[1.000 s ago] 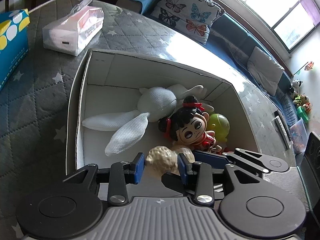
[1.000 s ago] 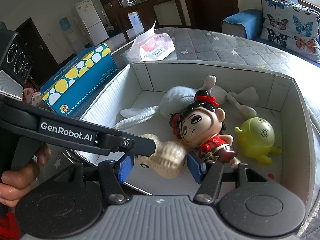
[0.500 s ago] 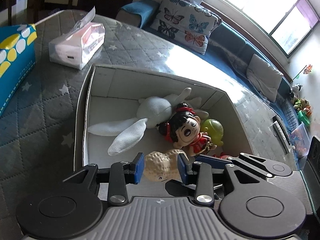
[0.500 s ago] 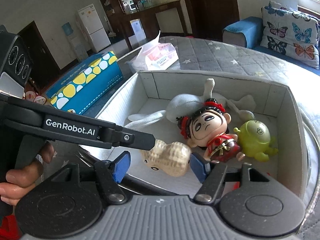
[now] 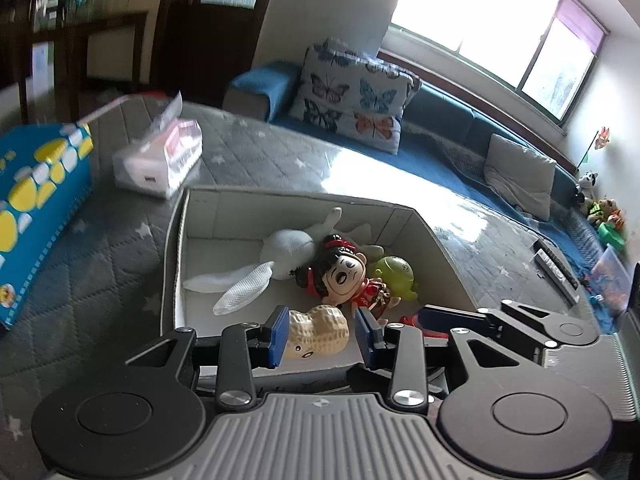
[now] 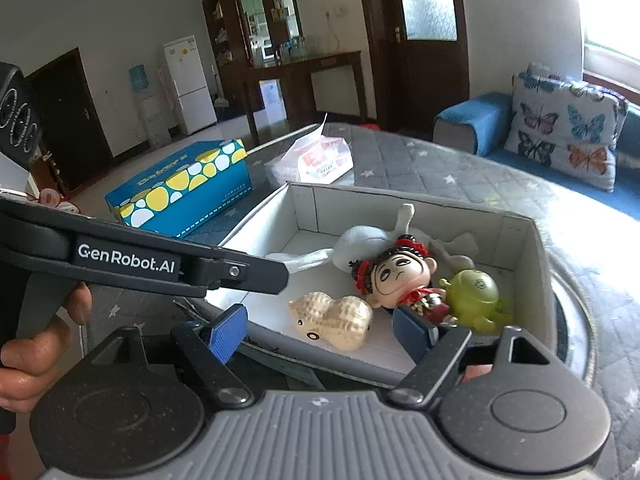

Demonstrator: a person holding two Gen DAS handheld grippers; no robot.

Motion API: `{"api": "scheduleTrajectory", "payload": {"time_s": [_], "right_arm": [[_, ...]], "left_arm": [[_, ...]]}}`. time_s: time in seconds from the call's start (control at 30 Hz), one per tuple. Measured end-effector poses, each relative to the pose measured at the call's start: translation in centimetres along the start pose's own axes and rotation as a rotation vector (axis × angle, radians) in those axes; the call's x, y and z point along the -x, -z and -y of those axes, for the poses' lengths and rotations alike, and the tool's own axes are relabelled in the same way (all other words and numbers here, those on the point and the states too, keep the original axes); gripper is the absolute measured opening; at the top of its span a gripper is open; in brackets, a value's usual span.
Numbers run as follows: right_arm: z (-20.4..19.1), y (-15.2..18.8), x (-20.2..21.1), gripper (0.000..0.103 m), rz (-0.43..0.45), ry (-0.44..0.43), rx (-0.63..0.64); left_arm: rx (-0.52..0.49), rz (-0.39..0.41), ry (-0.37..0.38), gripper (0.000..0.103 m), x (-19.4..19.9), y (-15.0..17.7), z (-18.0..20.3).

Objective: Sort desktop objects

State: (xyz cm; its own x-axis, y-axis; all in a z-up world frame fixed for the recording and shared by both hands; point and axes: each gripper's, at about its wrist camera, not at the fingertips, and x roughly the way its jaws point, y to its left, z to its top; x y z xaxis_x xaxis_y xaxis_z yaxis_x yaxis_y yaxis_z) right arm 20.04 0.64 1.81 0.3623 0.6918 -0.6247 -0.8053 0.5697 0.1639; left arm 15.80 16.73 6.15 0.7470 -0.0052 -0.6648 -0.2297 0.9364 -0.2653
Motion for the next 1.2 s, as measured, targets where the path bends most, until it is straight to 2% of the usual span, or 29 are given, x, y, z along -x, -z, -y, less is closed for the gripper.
{"api": "scheduleTrajectory", "payload": {"time_s": [0.07,0.27,0.4,0.6,1.2], "right_arm": [[-0.1,0.5,0.6,0.090,0.020,0.012,0.002],[-0.6,2.3,2.9,0.094,0.075,0.055,0.017],[-0.7,3.5,4.0,0.103,0.103,0.075,0.014],[-0.4,5.4,5.1,0.103,0.112,0.099,-0.006],[-0.4,9.1,6.2,0.103,0.125,0.167,-0.059]], "left_arm": [[-0.023,0.027,-0.013,0.039,0.6,0.6,0.6],[-0.093,0.104,-0.064,0.039,2.2,2.6,2.4],[-0.119,0.105,-0.085,0.039,2.6,3.7,3.2],[-0.192,0.114,-0.142,0.039,2.7,5.7,4.9],[-0.207,0.076,-0.198,0.039,2.2,8.7,5.8]]}}
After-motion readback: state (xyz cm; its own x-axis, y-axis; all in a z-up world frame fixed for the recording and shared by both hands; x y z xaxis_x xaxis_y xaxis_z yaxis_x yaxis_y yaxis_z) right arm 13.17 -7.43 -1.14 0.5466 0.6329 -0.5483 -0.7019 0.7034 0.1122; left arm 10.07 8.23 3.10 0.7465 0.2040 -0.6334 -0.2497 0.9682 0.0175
